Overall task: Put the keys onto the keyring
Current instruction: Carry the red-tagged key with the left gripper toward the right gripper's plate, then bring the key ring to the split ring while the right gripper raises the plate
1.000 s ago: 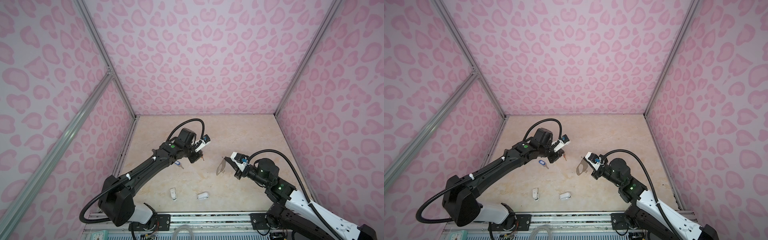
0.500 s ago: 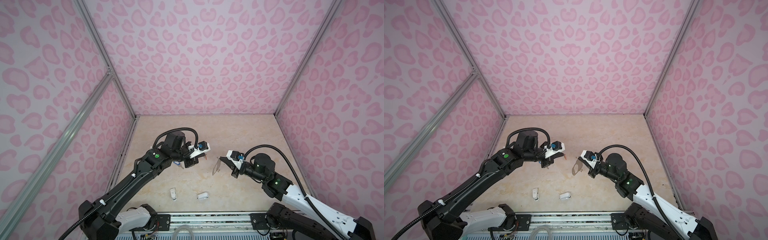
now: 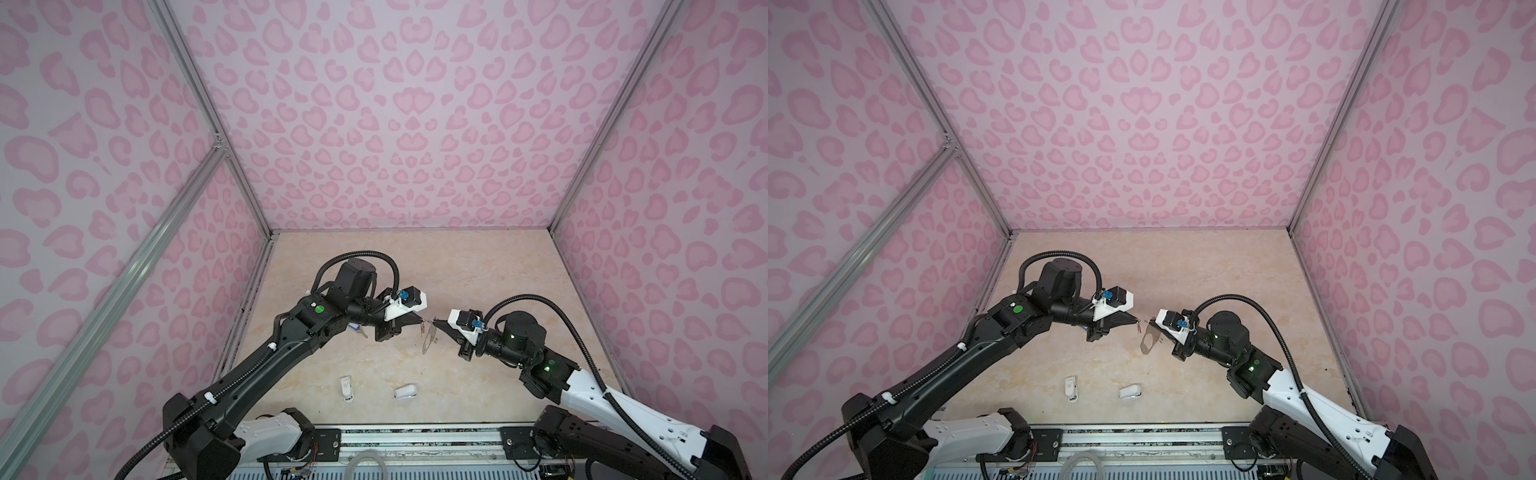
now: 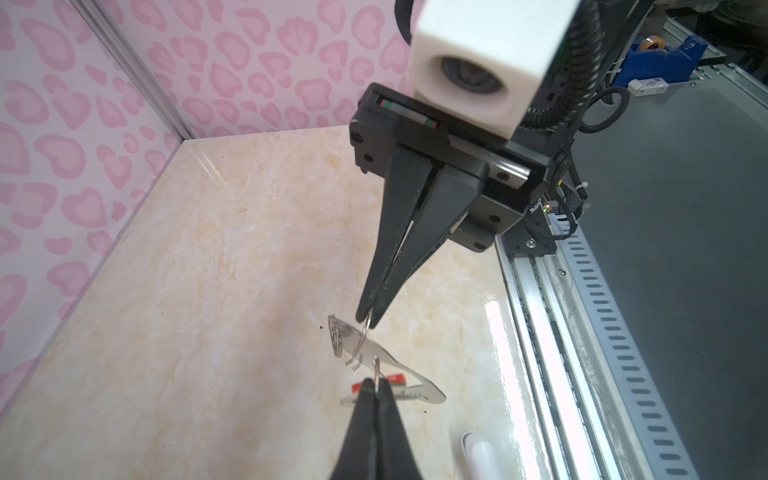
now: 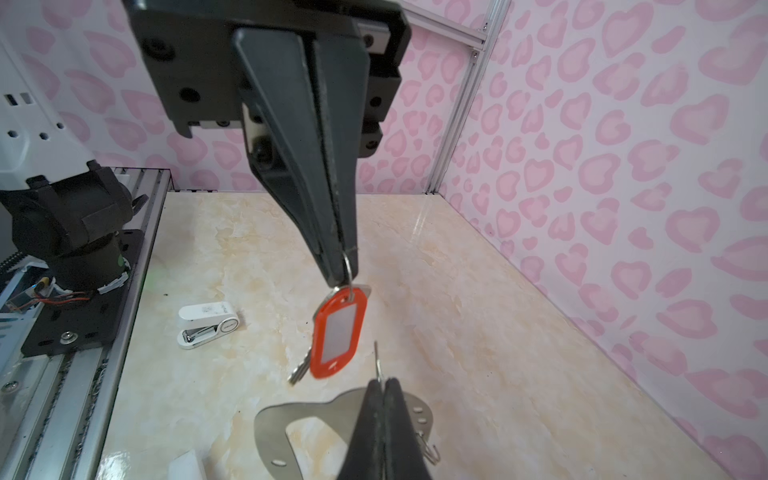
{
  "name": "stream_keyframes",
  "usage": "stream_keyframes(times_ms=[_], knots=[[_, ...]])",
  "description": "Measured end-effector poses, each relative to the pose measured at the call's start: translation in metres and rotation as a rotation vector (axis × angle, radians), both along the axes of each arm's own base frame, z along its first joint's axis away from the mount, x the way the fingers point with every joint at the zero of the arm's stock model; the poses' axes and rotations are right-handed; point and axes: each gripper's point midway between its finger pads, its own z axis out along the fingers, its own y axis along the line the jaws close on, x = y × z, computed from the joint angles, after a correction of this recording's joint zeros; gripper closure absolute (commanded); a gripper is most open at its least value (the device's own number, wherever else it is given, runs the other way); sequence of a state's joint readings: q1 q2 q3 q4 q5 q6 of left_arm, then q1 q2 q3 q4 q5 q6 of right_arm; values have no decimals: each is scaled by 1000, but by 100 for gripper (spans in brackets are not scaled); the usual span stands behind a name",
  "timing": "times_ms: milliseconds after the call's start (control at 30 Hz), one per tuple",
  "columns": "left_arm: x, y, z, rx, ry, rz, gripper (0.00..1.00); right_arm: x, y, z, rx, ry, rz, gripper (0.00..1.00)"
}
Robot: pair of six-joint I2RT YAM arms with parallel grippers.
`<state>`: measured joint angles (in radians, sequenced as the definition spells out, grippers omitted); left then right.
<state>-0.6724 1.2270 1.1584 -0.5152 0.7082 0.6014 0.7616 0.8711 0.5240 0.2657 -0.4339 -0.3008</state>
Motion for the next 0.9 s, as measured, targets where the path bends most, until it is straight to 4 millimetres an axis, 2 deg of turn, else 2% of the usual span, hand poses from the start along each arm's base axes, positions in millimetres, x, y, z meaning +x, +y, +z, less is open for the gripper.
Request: stream_keyframes(times_ms=[633, 900], knots=[[0, -13, 2, -22, 172, 0, 97, -6, -13, 15, 114, -204, -53, 100], [6, -13, 5, -16, 179, 35, 97, -8, -17, 25, 134, -243, -63, 100]])
